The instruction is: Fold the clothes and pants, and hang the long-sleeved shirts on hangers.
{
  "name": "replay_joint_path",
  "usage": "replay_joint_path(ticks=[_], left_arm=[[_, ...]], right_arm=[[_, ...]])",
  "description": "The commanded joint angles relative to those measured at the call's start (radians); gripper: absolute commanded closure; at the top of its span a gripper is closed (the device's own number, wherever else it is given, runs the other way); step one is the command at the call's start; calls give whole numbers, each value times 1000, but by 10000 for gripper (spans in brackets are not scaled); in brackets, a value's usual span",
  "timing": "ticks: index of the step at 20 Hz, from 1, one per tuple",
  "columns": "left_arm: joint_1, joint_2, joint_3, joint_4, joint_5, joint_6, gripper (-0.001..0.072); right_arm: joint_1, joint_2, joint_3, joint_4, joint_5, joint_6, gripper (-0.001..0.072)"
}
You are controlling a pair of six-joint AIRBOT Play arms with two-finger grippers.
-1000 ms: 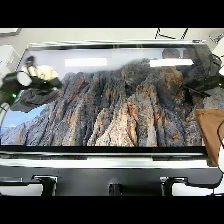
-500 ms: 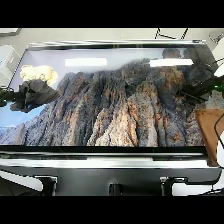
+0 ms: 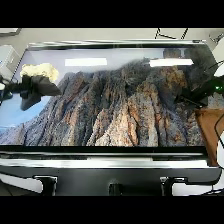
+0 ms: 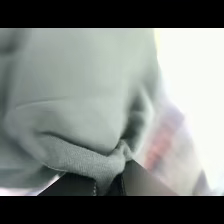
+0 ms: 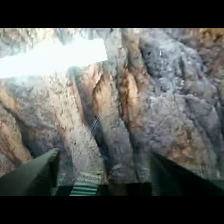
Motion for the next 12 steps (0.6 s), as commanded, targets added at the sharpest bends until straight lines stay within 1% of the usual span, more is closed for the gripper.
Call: replay_joint_path(ticks=[1,2,5,7,9,10,11,12], left_arm=[[-173,285,-3,-23,-102,270,683],[-253,366,-3,-19,-121,294,683],[-537,535,-5,18,-124,288,684],[-724,574,-23,68,-120,212,684],[-884,570,-64,156,-119,127,684],[-939,567,-103,214,-117,76,684],[-980,567,-161,279,-116,-5,683],[-1005,567,-229,330,-116,-66,683]], right_arm=[[1,42,1,33,30,1,157],[1,63,1,57,31,1,157],[1,147,1,105,38,0,157],[1,208,1,103,47,-5,156],[1,262,1,95,59,-18,152],[1,283,1,95,71,-19,138],[1,295,1,96,87,-24,98],[1,303,1,97,98,-25,74]])
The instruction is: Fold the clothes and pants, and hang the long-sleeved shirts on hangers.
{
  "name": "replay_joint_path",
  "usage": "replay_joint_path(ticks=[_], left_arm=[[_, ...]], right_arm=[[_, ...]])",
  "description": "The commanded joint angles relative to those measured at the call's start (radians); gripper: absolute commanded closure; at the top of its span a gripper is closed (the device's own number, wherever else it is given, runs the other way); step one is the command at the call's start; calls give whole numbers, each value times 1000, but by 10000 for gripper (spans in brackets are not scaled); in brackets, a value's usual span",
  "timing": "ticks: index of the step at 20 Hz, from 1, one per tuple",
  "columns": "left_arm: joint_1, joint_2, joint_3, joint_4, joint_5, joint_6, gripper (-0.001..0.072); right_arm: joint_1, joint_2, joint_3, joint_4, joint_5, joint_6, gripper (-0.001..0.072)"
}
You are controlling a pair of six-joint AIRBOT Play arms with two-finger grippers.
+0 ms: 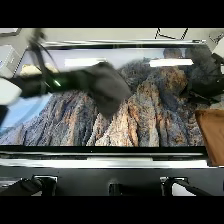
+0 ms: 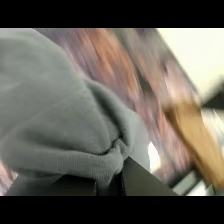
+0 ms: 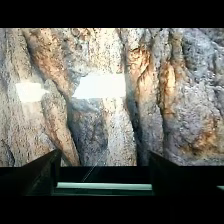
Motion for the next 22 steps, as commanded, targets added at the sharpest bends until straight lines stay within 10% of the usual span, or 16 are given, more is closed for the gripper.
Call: replay_joint_path(ticks=[1,6,8,15,22], left_arm=[[-158,20,-190,197,2,-212,683],[-116,-111,-522,105,43,-323,625],[-72,-156,-509,-29,3,-227,22],[401,-119,-274,26,-394,2,-6],[446,-216,-535,-214,-187,88,-3]], right_arm=[[1,50,1,5,34,-11,74],[1,48,-105,9,-99,-10,65],[1,48,-203,9,-152,-11,36],[1,-33,-464,220,-343,-64,8],[120,-219,-467,292,-492,-78,9]])
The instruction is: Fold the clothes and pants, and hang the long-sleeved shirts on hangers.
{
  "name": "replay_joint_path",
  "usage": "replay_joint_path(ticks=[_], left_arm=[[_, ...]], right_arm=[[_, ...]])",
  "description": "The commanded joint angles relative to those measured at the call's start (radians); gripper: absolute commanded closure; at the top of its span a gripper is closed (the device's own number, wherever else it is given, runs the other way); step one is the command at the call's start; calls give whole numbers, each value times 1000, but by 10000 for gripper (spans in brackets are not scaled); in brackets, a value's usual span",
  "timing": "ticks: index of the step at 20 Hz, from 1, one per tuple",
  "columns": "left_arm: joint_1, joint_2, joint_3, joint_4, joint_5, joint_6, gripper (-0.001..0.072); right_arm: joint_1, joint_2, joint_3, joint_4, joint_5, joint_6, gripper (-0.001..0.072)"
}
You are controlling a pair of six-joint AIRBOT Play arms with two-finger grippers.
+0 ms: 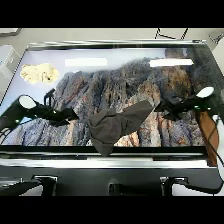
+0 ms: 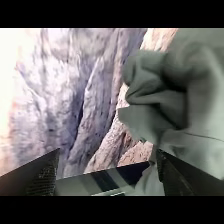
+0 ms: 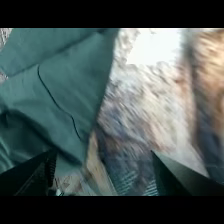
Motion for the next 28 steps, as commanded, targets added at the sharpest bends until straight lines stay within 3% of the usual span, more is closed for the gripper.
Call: replay_joint_path(ticks=[1,5,6,7,8,10,11,16,17,18,19,24,28], left_arm=[[-14,-71,-120,-218,142,102,-3],[-96,-184,-133,-438,227,222,16],[-113,-203,-133,-473,254,234,111],[-126,-214,-133,-489,280,232,160],[-134,-219,-133,-489,304,216,283],[-135,-216,-133,-488,321,208,625],[-130,-211,-133,-488,319,215,670],[-128,-158,-133,-463,318,215,682],[-128,-145,-133,-457,319,228,682],[-127,-126,-133,-456,318,257,683],[-122,-100,-129,-449,319,269,683],[11,148,94,-424,319,357,684],[182,391,450,-423,322,371,684]], right_arm=[[58,-67,-8,31,-97,-12,9],[59,-76,-8,27,-120,-12,9],[59,-76,-8,26,-119,-12,9],[60,-76,-8,26,-119,-12,9],[60,-76,-8,26,-119,-12,9],[60,-85,-9,24,-121,-11,9],[60,-97,-9,24,-118,-10,9],[111,-182,-9,109,-184,-5,51],[129,-190,-9,130,-224,-5,194],[143,-188,-8,147,-253,-8,477],[145,-182,0,167,-264,-9,667],[102,-15,294,48,-171,-146,672],[55,275,582,-165,-220,-126,671]])
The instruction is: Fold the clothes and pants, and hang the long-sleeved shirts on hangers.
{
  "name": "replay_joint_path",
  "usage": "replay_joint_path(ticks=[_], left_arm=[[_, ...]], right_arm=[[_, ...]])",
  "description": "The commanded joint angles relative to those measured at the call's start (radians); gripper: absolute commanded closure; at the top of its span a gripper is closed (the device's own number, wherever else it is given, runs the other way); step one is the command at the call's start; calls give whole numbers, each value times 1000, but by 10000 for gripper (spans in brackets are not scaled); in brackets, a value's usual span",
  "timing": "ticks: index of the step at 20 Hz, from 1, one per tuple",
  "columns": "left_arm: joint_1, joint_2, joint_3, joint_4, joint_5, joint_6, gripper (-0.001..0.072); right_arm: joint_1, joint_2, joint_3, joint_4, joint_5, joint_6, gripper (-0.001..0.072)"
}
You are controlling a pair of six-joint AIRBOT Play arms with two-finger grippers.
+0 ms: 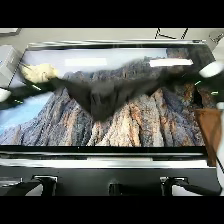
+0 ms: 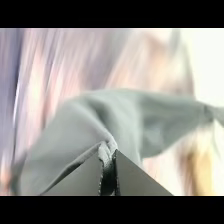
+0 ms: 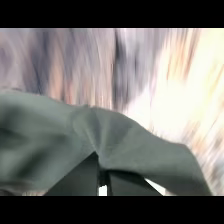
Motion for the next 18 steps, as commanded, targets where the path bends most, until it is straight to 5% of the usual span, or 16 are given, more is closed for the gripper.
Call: replay_joint_path(ticks=[1,6,12,18], left_arm=[[151,205,283,6,5,22,684],[280,391,365,32,-2,-1,684],[299,419,364,73,-14,-53,683],[276,345,182,74,-109,-53,683]], right_arm=[[-32,243,201,-191,-40,10,671],[-31,509,210,-352,95,102,670],[-31,545,209,-402,331,112,670],[-31,338,207,-346,179,117,670]])
